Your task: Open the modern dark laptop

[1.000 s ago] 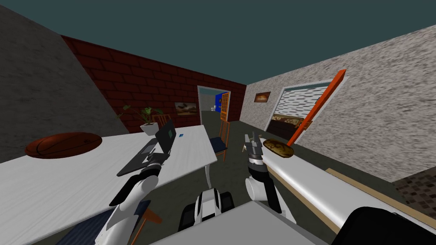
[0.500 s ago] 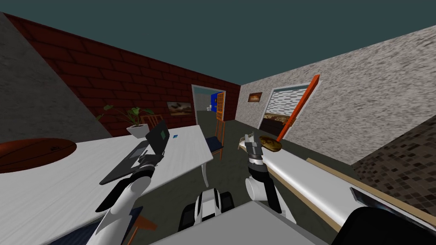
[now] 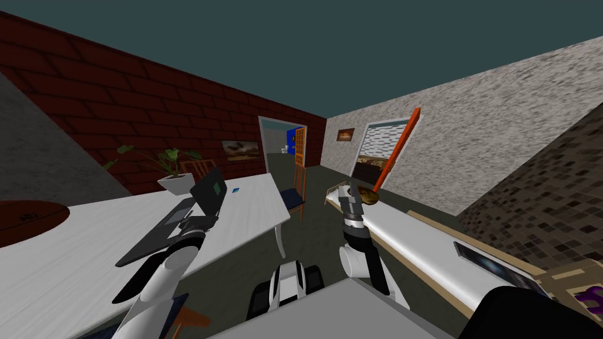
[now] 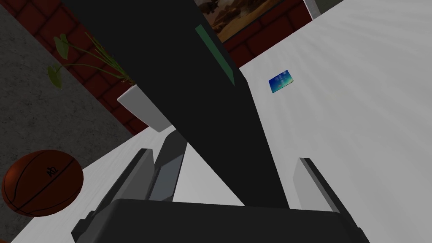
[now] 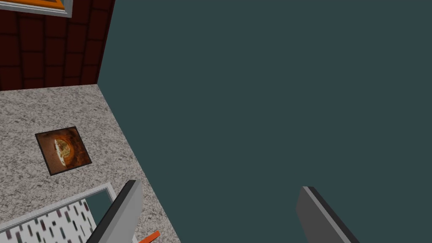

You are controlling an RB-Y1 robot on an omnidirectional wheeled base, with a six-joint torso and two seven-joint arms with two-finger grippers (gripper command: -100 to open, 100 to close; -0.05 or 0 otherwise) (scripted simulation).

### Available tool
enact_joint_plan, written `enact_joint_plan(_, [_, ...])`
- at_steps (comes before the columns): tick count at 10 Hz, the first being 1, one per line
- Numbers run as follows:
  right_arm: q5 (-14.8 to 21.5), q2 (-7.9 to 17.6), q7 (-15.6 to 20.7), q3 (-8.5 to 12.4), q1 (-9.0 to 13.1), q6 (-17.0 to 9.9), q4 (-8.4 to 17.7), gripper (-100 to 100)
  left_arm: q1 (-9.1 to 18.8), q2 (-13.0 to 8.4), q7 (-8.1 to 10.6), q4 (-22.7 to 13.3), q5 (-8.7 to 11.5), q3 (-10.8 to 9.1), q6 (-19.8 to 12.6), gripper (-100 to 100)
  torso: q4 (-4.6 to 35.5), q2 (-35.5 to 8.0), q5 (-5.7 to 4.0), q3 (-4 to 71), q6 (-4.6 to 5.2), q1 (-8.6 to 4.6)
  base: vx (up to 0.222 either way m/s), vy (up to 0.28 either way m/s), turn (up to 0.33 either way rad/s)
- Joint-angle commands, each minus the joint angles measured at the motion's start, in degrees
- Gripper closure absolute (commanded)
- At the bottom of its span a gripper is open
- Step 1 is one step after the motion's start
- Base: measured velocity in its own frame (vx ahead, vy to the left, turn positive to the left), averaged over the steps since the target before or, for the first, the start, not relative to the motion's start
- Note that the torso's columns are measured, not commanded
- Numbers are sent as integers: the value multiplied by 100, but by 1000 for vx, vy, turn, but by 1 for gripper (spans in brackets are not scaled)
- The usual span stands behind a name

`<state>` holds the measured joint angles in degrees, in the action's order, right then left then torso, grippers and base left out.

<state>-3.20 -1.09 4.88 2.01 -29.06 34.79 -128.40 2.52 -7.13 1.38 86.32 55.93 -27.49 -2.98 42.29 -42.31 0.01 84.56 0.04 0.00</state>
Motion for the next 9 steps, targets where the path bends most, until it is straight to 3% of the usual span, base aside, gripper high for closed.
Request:
enact_joint_plan(1, [0,0,0,0,-1,0,0,0,77,-46,-322,-96,335,-141,-7,-100,1,-1,-1,-1,-6,-1,-22,-10,6])
enact_joint_plan(2, [0,0,0,1,-2,0,0,0,174,-130,-550,-250,578,-401,-5,-100,-1,6,-1,3,-7,1,-37,-22,-247])
enact_joint_plan(3, [0,0,0,0,0,0,0,0,174,-130,-709,-250,725,-405,-5,-100,-1,3,-1,2,1,-4,-42,-20,-146])
enact_joint_plan(4, [0,0,0,1,-1,0,0,0,174,-130,-740,-250,777,-405,-5,-100,0,0,-2,-1,-7,-1,-23,-9,5])
enact_joint_plan(5, [0,0,0,1,-2,0,0,0,270,-215,-989,-404,989,-669,-4,-100,-1,5,0,2,-7,5,-52,-11,-236])
enact_joint_plan(7, [0,0,0,1,-1,0,0,0,270,-215,-1158,-404,1219,-669,-4,-100,1,-1,-1,-2,-5,0,-35,-12,-84])
enact_joint_plan(8, [0,0,0,1,-2,0,0,0,366,-299,-1401,-558,1444,-932,-2,-100,-2,9,0,5,-7,1,-33,-26,-220])
enact_joint_plan(9, [0,0,0,0,-1,0,0,0,366,-299,-1549,-558,1602,-932,-2,-100,-1,5,-1,3,0,-5,-41,-22,-173])
